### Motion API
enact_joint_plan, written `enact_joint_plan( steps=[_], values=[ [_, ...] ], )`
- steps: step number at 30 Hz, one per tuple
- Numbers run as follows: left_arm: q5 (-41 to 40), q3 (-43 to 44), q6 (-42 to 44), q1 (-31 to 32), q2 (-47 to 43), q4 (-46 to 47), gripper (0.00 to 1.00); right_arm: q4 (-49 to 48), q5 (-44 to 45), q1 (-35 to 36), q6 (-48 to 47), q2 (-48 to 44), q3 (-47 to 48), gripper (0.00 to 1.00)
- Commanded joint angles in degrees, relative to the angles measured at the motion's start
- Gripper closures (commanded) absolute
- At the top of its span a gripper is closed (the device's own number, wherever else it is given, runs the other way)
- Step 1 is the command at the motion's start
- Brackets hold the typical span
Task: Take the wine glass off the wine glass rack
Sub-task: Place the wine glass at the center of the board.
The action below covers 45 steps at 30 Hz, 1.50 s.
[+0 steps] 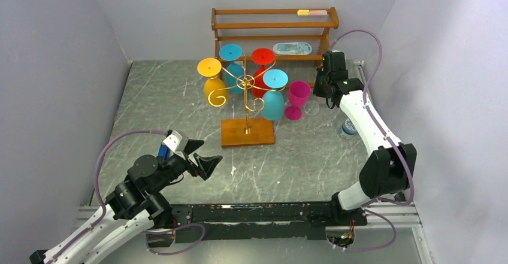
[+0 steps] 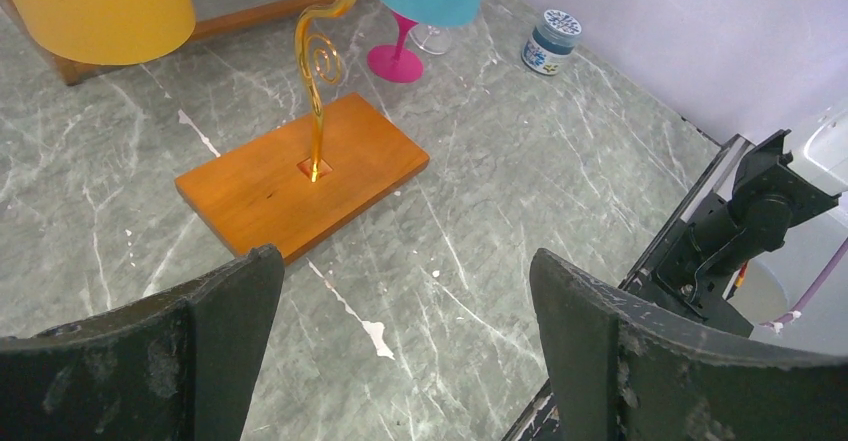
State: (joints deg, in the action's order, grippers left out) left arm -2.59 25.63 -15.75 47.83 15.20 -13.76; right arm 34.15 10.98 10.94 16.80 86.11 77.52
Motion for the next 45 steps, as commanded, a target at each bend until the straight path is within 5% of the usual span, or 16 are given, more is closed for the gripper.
enact_joint_plan(
  steps=[1, 15, 37, 45],
  values=[
    [0.99, 1.24, 1.08, -0.25, -0.03, -0.47, 0.03, 0.65, 1.82, -0.48, -1.83, 0.37, 3.0, 0.91],
    [2.7, 1.09, 1.69, -0.26, 0.54, 0.16, 0.03, 3.03, -2.2, -0.48, -2.11, 4.09, 5.82, 0.98],
    [2.68, 1.14, 1.86, -0.22, 0.16, -0.28, 0.03, 10.79, -1.49, -0.36, -4.58, 13.97, 15.24, 0.75],
    [2.68, 1.27, 1.98, -0.28, 1.05, -0.39, 0.03, 10.37, -1.4, -0.38, -4.6, 13.14, 15.68, 0.87]
  ],
)
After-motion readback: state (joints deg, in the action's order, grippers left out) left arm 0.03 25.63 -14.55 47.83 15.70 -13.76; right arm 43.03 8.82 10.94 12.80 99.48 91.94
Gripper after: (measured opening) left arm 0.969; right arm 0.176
